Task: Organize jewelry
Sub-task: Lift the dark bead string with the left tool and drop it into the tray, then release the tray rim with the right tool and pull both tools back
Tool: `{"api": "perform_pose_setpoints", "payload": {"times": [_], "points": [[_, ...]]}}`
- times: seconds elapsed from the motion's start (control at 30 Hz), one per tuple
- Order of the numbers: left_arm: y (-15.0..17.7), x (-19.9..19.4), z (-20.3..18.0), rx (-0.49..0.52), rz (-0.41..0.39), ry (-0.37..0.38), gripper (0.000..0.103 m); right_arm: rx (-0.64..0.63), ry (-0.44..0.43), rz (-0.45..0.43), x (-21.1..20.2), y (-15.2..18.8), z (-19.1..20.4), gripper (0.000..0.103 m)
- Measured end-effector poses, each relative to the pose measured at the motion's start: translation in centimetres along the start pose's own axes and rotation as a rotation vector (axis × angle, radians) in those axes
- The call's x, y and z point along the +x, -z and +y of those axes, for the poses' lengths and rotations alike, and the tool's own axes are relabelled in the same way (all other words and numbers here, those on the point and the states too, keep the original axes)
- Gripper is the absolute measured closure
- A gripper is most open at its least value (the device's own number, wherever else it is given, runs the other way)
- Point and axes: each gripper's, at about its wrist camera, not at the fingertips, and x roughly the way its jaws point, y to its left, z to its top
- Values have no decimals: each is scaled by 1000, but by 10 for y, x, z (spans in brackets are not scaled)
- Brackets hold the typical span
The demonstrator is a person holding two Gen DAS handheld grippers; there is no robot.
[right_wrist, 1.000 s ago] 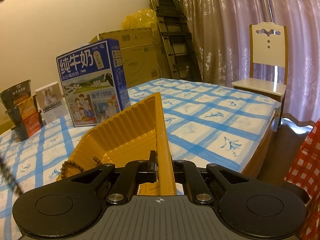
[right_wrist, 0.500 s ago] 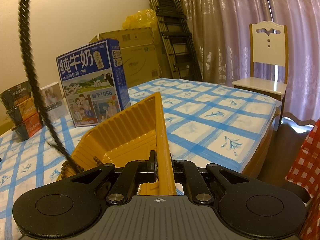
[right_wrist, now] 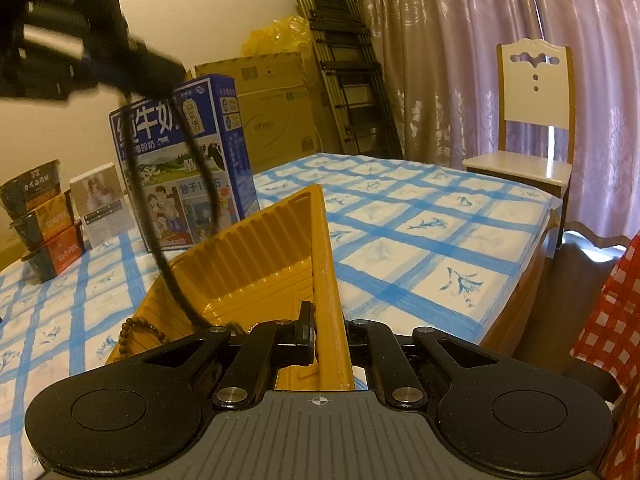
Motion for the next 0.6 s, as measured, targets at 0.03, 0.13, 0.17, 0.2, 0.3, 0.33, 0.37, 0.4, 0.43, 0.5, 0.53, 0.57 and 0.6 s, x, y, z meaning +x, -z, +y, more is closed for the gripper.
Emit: {"api": "perform_pose_setpoints", "payload": {"times": [0.03,0.13,0.17,0.2,0.3,0.33,0.37,0.4,0.43,0.5,0.53,0.57,0.6], "points": [[3,3,1,1,13,-4,89,1,0,2,0,0,0,96],[12,9,7,-2,35,-17,83,17,-1,7,1,0,-3,96],[14,9,10,-1,36,-27,81,22,-2,7,1,1,-4,96],[16,7,12,-4,35,-38,77,24,-2,8,1,1,-4,96],[27,-3,26,-18,26,-89,71,38,1,7,1,1,-5,96],[31,-7,32,-21,26,-107,71,50,2,7,2,1,-6,96],[36,-11,38,-25,27,-127,71,61,3,6,2,1,-7,96],[41,-15,44,-31,27,-149,71,71,4,5,3,2,-8,96],[45,-19,52,-39,28,-170,71,76,5,3,4,2,-9,97],[57,-28,67,-62,32,-212,71,81,4,-4,5,3,-8,97],[63,-32,74,-73,36,-232,71,87,2,-4,7,3,-9,97],[69,-37,81,-83,39,-255,71,95,2,-2,9,2,-10,97],[75,-41,87,-93,44,-278,71,104,3,2,11,3,-10,97]]}}
